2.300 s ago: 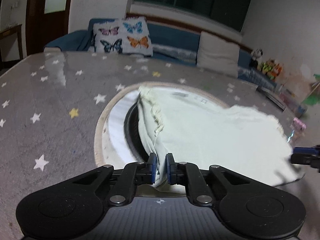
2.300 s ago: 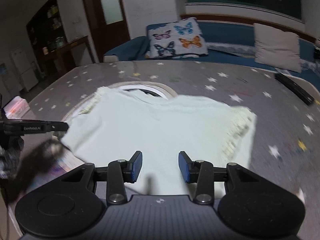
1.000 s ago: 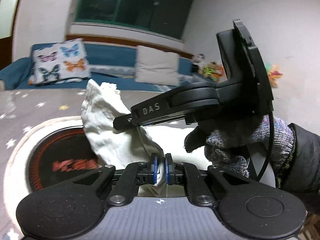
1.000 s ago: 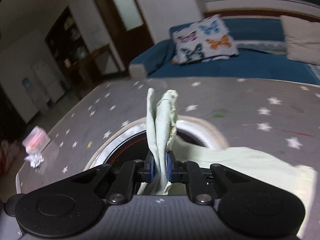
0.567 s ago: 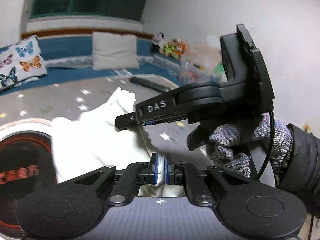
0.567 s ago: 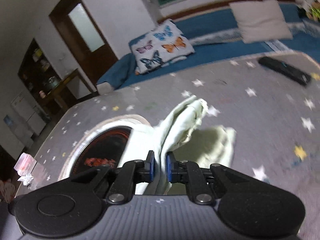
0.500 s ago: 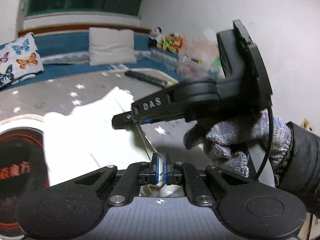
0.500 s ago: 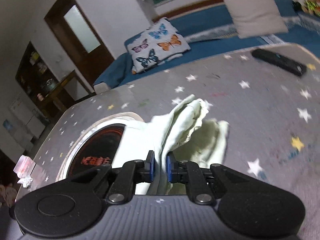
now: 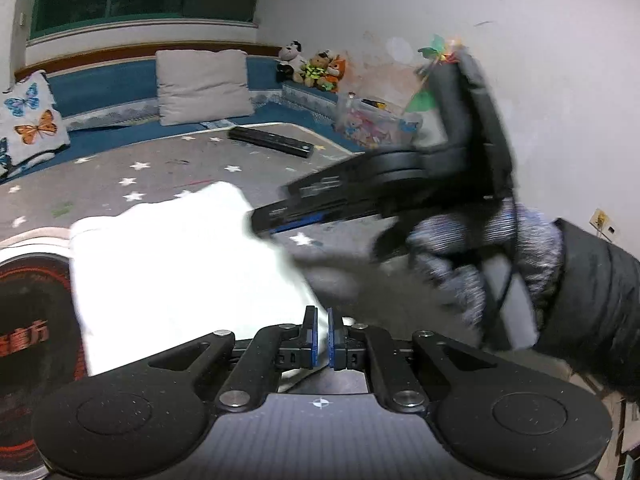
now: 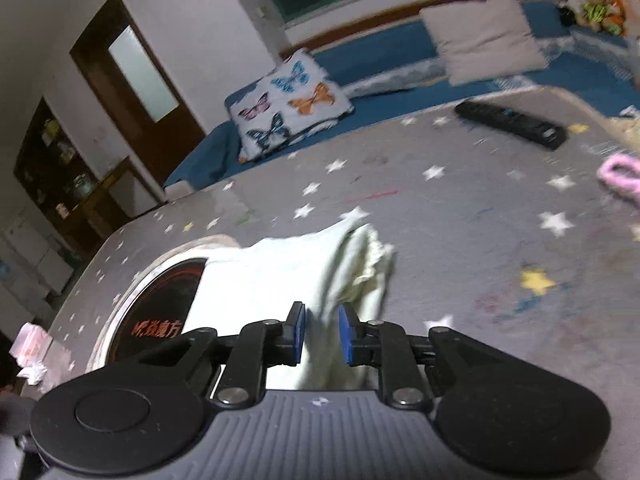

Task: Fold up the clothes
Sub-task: 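Lift the shirt edge with both grippers and fold it over the shirt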

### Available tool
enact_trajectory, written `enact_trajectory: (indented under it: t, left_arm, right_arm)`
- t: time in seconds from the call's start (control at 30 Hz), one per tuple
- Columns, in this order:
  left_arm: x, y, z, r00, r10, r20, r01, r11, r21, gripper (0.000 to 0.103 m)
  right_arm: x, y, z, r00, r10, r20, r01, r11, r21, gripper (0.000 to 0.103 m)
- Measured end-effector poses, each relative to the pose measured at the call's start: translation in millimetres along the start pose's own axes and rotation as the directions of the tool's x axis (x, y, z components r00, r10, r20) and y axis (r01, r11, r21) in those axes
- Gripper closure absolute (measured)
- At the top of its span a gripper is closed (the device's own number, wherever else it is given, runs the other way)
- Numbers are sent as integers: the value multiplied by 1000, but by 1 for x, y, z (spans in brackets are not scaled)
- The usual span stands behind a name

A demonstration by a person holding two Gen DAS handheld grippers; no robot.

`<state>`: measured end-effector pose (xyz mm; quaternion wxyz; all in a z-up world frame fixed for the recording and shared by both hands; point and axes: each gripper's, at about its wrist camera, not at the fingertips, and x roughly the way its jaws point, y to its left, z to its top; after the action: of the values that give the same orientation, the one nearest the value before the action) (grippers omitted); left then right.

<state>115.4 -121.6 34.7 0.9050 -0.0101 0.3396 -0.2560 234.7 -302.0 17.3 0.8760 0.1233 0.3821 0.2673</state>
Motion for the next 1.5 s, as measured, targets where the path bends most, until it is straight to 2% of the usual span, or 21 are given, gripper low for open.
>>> enact_trajectory:
  t: [0.17,0.37,0.47,0.6,0.7,0.77,0.9,1.0,1.13,1.23,1.37,1.5]
  left_arm:
    - [-11,27,-5,998,70,5,-70,997,-25,97]
    - [3,49,-9,992,122,-42,-124,991,-48,97]
    - [8,58,-17,987,142,-70,-146,988,-57,97]
    - [5,68,-25,983,163,-90,-169,983,-65,97]
    - [-2,70,-25,983,162,-82,-168,984,-65,97]
    - [-4,70,-20,984,163,-66,-167,984,-61,97]
    - [-4,71,-8,985,167,-38,-170,984,-61,96]
    - [5,77,-4,983,176,-47,-179,982,-63,95]
    - [15,91,-6,977,196,-85,-202,977,-73,95]
    - [17,103,-7,974,203,-103,-212,974,-85,95]
    - [15,112,8,975,211,-70,-217,971,-98,95]
    - [22,123,29,973,229,-34,-232,967,-107,95]
  right_arm:
    - [-32,15,-5,999,16,32,-13,996,-85,84]
    - [-47,48,-35,995,98,-27,-101,977,-188,84]
    - [-44,49,-54,994,81,-70,-93,977,-193,84]
    - [-44,24,-70,995,-9,-104,-4,992,-127,84]
    - [-50,14,-69,995,-30,-99,20,995,-99,84]
    - [-56,19,-63,997,-33,-66,25,992,-121,84]
    - [-55,36,-43,1000,16,3,-16,989,-149,84]
    - [-41,42,-39,999,51,-1,-51,986,-158,84]
    - [-16,32,-46,998,16,-56,-24,990,-140,84]
    - [-15,20,-49,997,-12,-73,4,994,-111,83]
    - [-23,16,-37,999,-36,-38,31,992,-121,83]
    - [-16,28,-11,1000,-11,12,12,988,-152,81]
